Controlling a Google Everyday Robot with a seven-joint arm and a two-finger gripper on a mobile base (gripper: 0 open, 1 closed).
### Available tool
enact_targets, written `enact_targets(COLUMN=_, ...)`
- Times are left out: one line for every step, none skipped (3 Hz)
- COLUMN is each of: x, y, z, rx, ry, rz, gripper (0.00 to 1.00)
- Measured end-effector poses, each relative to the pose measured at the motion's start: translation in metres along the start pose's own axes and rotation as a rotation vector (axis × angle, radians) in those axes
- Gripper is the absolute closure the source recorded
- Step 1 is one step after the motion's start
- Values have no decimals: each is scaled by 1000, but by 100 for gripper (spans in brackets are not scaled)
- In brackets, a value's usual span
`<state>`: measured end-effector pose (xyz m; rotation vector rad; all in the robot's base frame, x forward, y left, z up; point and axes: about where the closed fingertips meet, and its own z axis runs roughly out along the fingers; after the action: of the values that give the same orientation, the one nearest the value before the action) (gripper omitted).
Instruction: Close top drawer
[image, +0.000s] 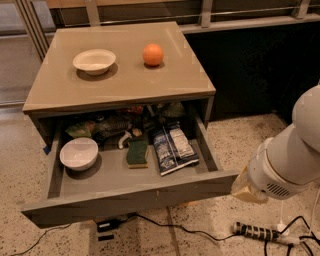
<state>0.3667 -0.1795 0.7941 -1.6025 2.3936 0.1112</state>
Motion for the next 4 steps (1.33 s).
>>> enact_targets(x=10, y=14, z=21, rx=-27, ry=6, rz=29, gripper=100)
enact_targets(x=16, y=38, z=53, rx=-69, ry=1, rz=47, gripper=100)
enact_targets(x=15, y=55, z=82, rx=-98, ry=-12, rz=50, gripper=100)
enact_targets(x=12, y=62, z=102, rx=-102, ry=-32, rz=52, gripper=100)
